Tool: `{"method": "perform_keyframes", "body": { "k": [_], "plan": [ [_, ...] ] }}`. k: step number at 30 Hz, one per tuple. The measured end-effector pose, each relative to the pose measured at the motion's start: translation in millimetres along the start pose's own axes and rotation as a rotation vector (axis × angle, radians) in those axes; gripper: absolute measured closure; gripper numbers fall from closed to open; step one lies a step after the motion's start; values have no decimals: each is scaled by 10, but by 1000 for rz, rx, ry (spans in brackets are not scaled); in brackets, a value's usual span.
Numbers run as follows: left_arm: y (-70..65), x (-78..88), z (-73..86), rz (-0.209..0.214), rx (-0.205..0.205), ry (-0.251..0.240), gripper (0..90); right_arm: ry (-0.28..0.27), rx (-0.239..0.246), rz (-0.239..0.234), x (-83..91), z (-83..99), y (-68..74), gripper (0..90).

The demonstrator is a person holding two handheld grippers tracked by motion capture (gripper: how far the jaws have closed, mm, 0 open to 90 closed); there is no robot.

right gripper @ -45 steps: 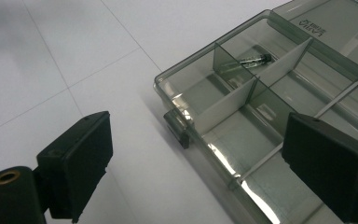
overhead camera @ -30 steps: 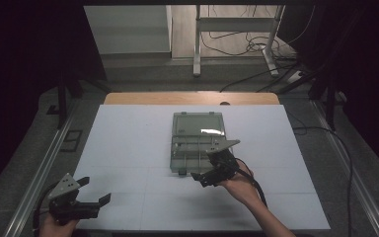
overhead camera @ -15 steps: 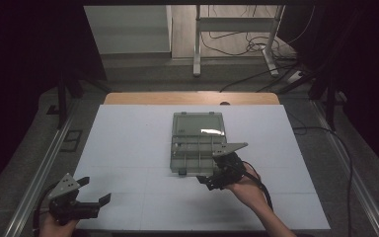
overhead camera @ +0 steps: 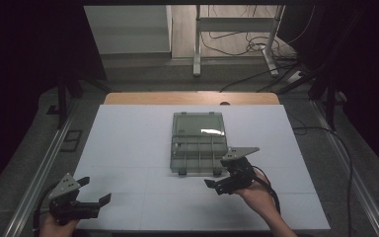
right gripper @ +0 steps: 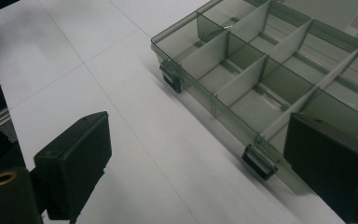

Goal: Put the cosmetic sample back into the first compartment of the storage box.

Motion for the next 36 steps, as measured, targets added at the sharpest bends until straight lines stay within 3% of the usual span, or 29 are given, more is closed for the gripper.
{"method": "perform_keyframes", "body": {
  "k": [12,23,36],
  "plan": [
    [5,0,0,3,2,1,22,-24,-42,24,80,134,-57,37],
    [3,-3,-3,2,1,2,22,-37,-49,71,186,318,-95,21],
    [5,-6,-5,2,4,2,22,-56,-67,84,296,391,-91,15]
  ]
}}
Point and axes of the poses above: each handheld gripper's, and its own axes: x roughly backward along the jaws, z roughly out of its underside, y roughly to its left, the point moved 1 cm from there along -x, roughly forward along the jaws, and after that the axes turned 11 degrees about y, right-handed, at the moved point
